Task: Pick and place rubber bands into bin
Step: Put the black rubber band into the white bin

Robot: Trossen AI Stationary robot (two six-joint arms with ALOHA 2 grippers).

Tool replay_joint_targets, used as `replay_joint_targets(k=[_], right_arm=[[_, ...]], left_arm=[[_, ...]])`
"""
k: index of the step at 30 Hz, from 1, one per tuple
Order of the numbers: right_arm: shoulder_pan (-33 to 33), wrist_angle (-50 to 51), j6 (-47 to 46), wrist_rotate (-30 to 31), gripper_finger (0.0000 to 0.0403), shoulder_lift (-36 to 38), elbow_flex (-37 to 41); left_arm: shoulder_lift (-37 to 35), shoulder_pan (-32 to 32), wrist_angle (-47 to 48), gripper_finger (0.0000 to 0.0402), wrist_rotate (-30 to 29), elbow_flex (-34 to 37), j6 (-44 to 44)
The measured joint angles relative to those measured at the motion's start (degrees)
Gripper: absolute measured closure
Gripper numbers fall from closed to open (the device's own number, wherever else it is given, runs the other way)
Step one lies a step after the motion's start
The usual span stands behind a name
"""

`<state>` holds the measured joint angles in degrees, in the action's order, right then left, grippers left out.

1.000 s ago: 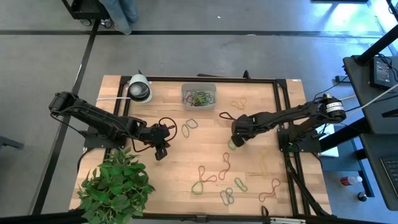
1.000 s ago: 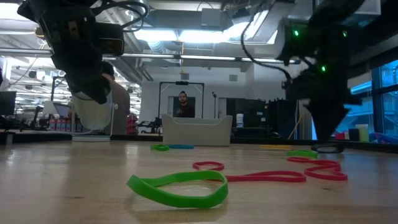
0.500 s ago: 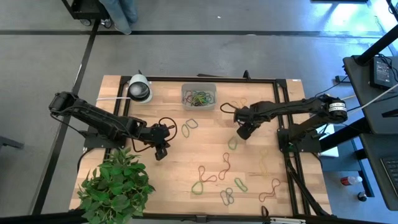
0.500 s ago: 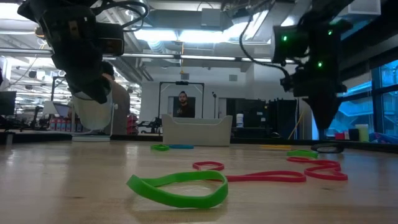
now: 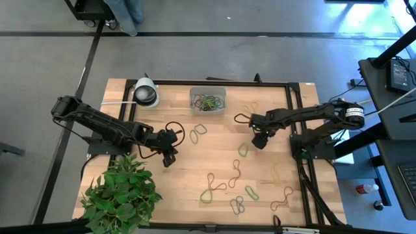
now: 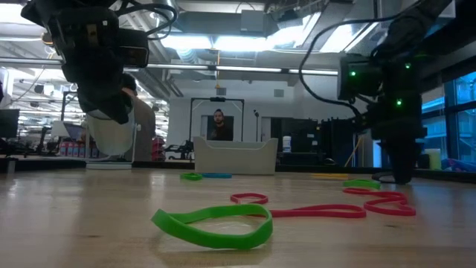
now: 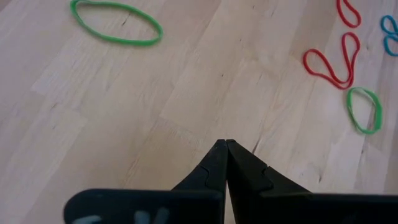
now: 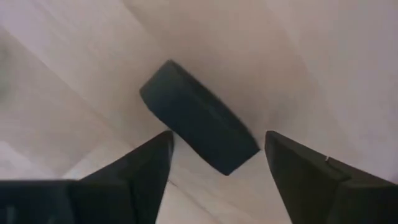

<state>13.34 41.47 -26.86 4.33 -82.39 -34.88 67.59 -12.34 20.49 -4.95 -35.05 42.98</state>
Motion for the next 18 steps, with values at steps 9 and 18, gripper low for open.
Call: replay_joint_targets(k=[9, 18], right_arm=[[-0.80, -1.11, -3.97, -2.33, 0.0327, 0.36, -0.77], [-0.76, 2.16, -2.89, -1.14, 0.0395, 0.57, -14.21]], left_arm=[[0.00, 0.00, -0.02, 0.0400, -0.04, 0.00, -0.07], [0.00, -0.04, 0.00, 0.0400, 0.02, 0.00, 0.26]])
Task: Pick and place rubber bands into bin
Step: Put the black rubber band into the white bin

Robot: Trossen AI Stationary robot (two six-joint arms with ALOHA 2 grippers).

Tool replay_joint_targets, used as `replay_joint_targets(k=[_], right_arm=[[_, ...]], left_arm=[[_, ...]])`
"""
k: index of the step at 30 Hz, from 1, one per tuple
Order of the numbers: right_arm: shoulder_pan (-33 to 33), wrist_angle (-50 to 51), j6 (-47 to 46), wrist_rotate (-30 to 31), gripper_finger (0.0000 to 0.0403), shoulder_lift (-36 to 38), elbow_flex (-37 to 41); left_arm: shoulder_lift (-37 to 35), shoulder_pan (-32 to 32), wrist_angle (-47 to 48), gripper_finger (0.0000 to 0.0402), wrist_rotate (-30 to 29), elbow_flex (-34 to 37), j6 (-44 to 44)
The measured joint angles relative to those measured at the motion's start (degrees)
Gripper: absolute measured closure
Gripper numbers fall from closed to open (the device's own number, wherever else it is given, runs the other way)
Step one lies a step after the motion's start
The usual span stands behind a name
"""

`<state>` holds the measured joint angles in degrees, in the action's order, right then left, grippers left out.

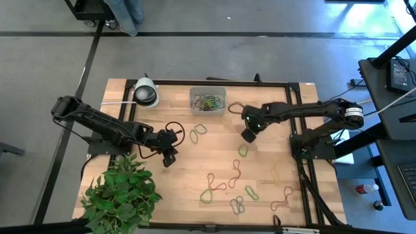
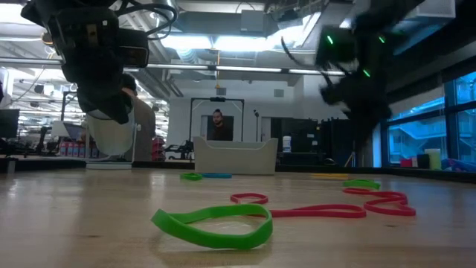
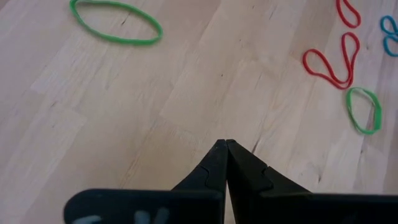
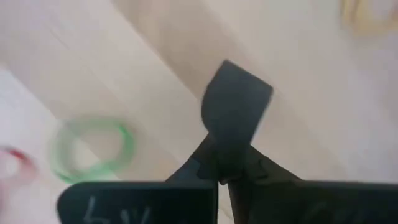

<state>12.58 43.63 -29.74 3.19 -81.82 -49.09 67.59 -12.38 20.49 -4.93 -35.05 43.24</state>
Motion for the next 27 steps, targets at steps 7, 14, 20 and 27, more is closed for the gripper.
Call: replay_joint_targets(k=[7, 14, 20, 27], right_arm=[[-0.02, 1.99, 3.17, 6.79, 0.0399, -0.62, -16.07], [1.04, 2.17, 10.62, 9.25, 0.0401, -10.86, -31.56], [2.71, 2.29, 16.10, 9.24, 0.0400, -24.13, -43.67], [4.69, 2.50, 18.48, 8.81, 0.0384, -35.29, -51.50]], left_arm=[[0.00, 0.00, 0.00, 0.0400, 0.02, 0.00, 0.01], [0.00, 0.00, -0.04, 0.0400, 0.04, 0.00, -0.02], [-0.01, 0.00, -0.11, 0.0400, 0.04, 0.00, -0.69], [0.00, 0.00, -0.11, 0.0400, -0.02, 0.00, -0.93]])
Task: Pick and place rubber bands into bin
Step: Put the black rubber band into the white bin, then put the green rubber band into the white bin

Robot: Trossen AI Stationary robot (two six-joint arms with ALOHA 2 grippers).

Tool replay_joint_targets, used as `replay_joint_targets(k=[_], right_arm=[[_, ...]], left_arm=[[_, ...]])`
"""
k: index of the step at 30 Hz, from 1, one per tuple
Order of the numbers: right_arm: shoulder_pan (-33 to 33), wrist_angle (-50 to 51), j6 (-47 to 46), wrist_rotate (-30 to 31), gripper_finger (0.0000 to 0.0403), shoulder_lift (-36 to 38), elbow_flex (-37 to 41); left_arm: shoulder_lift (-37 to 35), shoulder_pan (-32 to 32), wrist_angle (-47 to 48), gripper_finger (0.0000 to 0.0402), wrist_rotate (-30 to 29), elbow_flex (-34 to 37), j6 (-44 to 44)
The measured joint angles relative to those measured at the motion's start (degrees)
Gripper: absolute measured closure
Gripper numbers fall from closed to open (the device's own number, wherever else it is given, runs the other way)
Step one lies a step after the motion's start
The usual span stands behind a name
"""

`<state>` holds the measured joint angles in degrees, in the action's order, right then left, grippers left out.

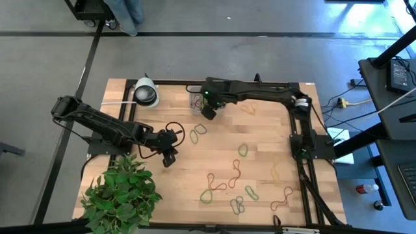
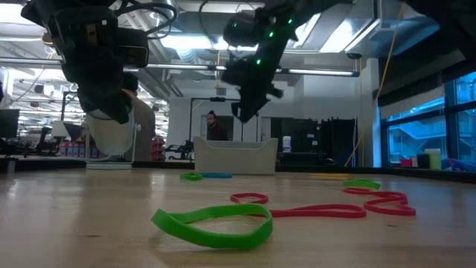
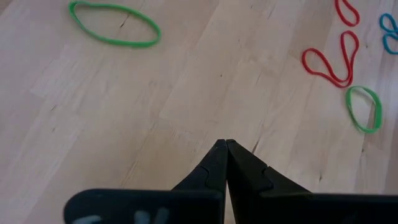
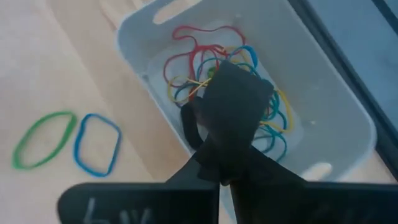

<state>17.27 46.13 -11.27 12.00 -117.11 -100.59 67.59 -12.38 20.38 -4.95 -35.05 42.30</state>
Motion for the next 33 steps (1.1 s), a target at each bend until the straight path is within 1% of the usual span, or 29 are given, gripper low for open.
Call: replay_joint_targets(k=[2, 8, 11, 13, 17, 26, 29, 33], right_arm=[[0.70, -0.31, 0.02, -0.45, 0.0380, -1.93, -0.36], [2.87, -0.98, -0.16, -4.52, 0.0377, -6.67, -0.36], [3.38, -0.91, -0.46, -4.63, 0.0373, -7.52, -0.36], [3.41, -1.08, -0.46, -4.96, 0.0364, -7.50, -0.38], [3.45, -1.01, -0.50, -5.11, 0.0325, -6.92, -0.39], [3.94, 1.93, -2.19, -6.18, 0.0210, -3.80, -0.42], [4.34, 4.07, -3.02, -7.08, 0.0190, -2.39, -0.42], [4.93, 6.55, -3.30, -7.22, 0.0184, -1.13, -0.42]], left_arm=[[0.00, 0.00, 0.00, 0.0400, -0.02, 0.00, 0.00], [0.00, 0.00, 0.00, 0.0400, -0.02, 0.00, 0.00], [0.00, 0.00, 0.00, 0.0400, -0.02, -0.02, -0.01], [-0.01, 0.00, 0.00, 0.0400, -0.01, 0.00, -0.02], [0.00, 0.00, 0.02, 0.0400, 0.00, 0.00, -0.02], [0.00, 0.00, 0.09, 0.0400, 0.04, -0.01, -0.02], [0.00, 0.00, 0.13, 0.0400, 0.04, 0.00, -0.04], [0.00, 0.00, 0.04, 0.0400, 0.04, -0.02, -1.41]])
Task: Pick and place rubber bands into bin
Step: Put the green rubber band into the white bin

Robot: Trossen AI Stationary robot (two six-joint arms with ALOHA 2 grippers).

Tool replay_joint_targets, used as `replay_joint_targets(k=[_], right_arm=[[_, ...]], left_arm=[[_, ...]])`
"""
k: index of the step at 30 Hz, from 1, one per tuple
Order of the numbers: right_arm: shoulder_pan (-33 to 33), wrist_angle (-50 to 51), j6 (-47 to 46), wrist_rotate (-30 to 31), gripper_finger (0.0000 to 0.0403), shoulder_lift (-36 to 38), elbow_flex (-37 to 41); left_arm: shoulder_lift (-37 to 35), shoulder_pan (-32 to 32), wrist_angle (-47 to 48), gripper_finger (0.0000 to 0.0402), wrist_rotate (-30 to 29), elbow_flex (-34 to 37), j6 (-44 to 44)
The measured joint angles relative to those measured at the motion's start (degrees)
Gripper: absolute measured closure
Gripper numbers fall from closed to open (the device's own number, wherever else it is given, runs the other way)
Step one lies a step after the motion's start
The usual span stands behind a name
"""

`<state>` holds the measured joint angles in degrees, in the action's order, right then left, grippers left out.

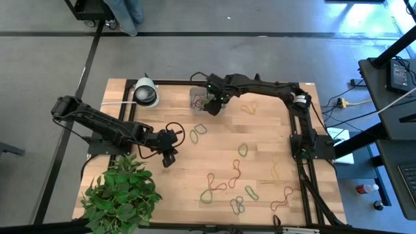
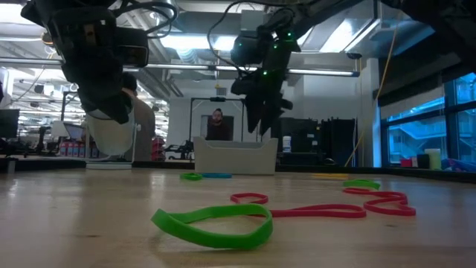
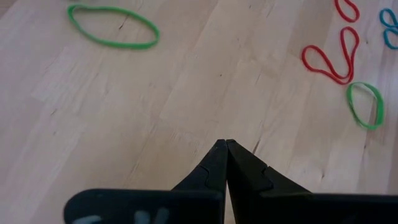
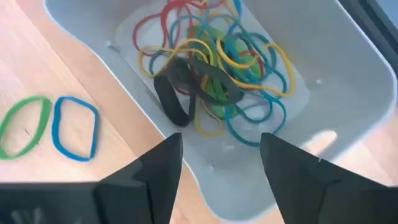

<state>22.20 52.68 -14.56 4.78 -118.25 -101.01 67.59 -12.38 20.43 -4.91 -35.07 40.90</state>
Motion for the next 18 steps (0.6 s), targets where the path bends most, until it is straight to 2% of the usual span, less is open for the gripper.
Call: replay_joint_targets(k=[4, 10, 13, 18], right_arm=[[0.04, 2.44, 0.08, 0.30, 0.0202, 1.86, 0.04], [-1.19, 3.42, 1.36, 2.17, 0.0283, 8.70, 1.83], [-2.24, 1.37, 1.33, 3.58, 0.0329, 14.56, 7.85], [-4.64, -5.92, -3.19, 3.74, 0.0392, 28.74, 24.33]], left_arm=[[0.00, 0.01, -0.06, 0.0400, 0.00, 0.00, -0.14], [0.00, 0.02, -0.09, 0.0400, -0.04, 0.00, -0.14], [0.00, 0.02, -0.11, 0.0400, -0.07, 0.00, -0.14], [0.00, 0.00, -0.57, 0.0400, -0.09, 0.00, -0.14]])
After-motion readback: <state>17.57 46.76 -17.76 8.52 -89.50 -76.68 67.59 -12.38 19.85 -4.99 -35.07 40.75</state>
